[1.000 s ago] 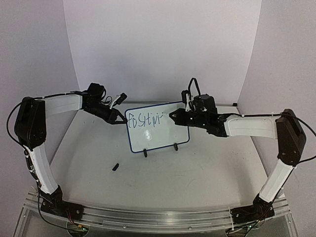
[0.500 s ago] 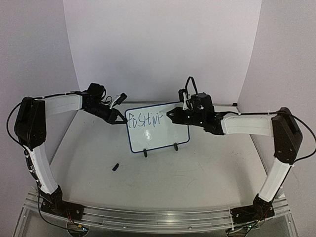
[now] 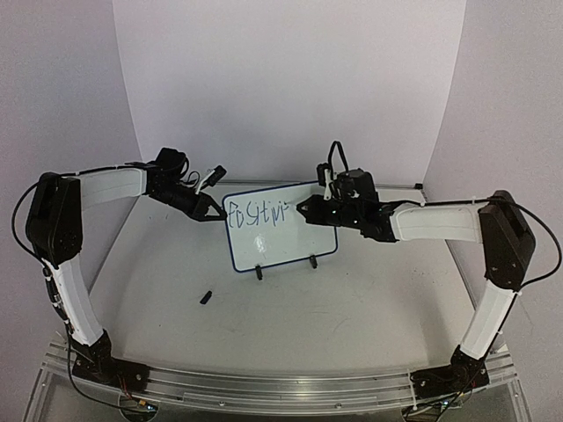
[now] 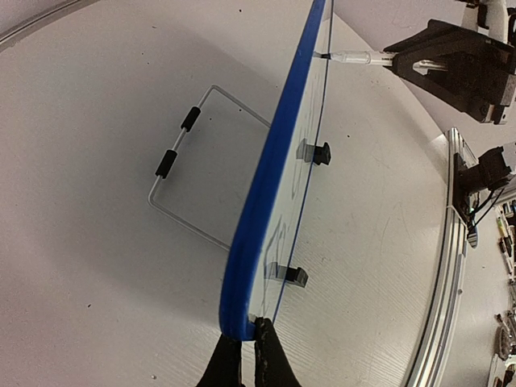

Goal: Write a sentence on the whiteboard
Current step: Write on the whiteboard with the whiteboard marker without the cap.

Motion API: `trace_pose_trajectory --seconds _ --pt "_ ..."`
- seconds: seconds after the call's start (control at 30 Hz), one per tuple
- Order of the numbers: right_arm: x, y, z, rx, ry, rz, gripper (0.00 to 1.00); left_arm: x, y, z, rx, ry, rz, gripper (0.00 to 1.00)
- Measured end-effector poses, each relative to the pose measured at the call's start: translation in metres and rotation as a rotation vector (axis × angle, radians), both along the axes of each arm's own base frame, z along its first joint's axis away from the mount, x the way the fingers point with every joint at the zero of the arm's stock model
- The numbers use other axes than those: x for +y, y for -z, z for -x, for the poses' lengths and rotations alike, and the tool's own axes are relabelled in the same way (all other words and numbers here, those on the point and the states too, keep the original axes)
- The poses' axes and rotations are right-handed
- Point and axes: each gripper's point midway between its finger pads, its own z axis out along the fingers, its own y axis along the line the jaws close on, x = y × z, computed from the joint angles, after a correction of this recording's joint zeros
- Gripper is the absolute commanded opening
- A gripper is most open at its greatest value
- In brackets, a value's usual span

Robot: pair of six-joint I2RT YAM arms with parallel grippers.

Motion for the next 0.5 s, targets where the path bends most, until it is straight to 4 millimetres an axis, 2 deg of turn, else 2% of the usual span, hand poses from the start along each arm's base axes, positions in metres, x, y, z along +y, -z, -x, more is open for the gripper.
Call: trace_pose_trajectory --seconds 0.37,0.5 --pt "-0.007 0.037 0.017 0.078 -0.014 0.028 0.0 0.001 0.001 -0.001 0.002 -0.006 -0.005 0.0" --pt "-0.008 0.039 0.019 0.088 -0.014 0.028 0.0 0.001 0.001 -0.001 0.001 -0.006 -0.005 0.0"
